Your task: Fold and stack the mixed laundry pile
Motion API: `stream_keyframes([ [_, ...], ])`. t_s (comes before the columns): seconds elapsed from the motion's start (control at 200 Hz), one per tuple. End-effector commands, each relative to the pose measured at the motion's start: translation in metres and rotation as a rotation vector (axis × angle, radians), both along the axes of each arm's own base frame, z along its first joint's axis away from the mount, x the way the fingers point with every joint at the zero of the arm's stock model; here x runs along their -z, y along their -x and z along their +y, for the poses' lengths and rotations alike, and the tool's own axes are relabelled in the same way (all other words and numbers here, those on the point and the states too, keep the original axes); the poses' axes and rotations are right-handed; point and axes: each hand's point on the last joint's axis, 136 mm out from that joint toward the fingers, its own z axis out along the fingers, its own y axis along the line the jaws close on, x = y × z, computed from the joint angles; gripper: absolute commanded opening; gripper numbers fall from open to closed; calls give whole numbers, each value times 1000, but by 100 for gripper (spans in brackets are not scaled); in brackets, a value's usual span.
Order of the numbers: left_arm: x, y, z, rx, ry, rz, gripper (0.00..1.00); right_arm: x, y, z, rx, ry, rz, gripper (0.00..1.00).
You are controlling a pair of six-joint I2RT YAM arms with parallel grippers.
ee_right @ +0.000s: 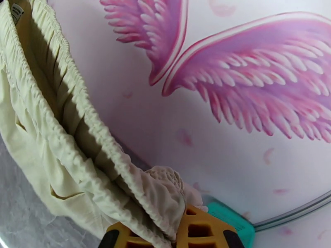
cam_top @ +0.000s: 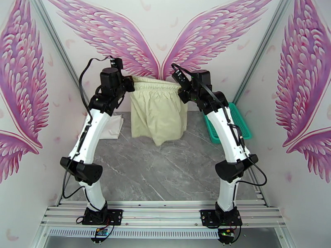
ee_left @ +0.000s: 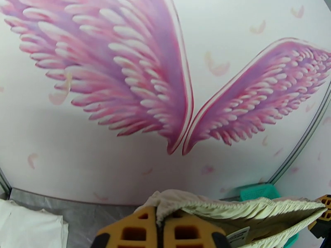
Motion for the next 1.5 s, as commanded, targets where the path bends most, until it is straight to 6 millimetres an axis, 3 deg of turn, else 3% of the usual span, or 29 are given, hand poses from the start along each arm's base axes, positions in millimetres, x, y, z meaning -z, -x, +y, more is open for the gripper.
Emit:
stream_keyframes([
  [0.0,-57,39,43,-106,-3,-98,0,-61,39,-44,91,-30,-122,0],
  [0.085,-28,47,45,-111,-2,-17,0,-35,56,-34,27,-37,-74,0],
  [0.105,-8,43,44,-113,-3,22,0,-25,58,-30,14,-33,-61,0],
  [0.135,2,53,47,-116,17,32,0,-3,63,-26,-3,-24,-30,0],
  [0.165,31,57,49,-124,30,81,0,12,72,-22,-16,-24,-14,0],
  [0.3,153,98,72,-217,80,279,0,132,115,3,-81,-11,186,3],
  [0.33,180,111,74,-223,83,326,5,162,129,9,-92,-8,241,6],
  [0.365,226,128,78,-234,81,411,17,199,147,17,-111,-6,318,15],
  [0.405,266,148,79,-229,76,486,41,237,171,27,-140,-13,398,34],
  [0.41,264,149,78,-223,80,482,44,238,173,29,-145,-17,404,36],
  [0.415,276,153,79,-225,72,505,46,244,176,30,-147,-16,416,38],
  [0.44,294,165,81,-225,70,544,56,266,192,35,-160,-17,470,48],
  [0.49,335,191,83,-215,40,637,64,302,221,42,-175,-27,576,67],
  [0.565,373,223,84,-186,-6,726,67,333,254,45,-141,-84,715,78],
  [0.655,386,243,68,-64,-75,747,68,349,267,33,15,-210,830,83],
  [0.75,376,246,37,124,-181,717,70,347,266,25,158,-325,877,83],
  [0.845,369,243,14,249,-372,714,73,347,260,31,216,-436,911,82],
  [1.0,395,226,12,233,-575,865,73,366,246,39,315,-564,1014,80],
  [1.104,419,216,19,160,-622,958,70,384,232,26,389,-621,1034,78],
  [1.274,441,212,34,30,-565,1062,69,399,217,9,428,-720,1083,72],
  [1.499,462,210,12,-34,-160,1052,68,405,199,2,453,-711,1070,67],
])
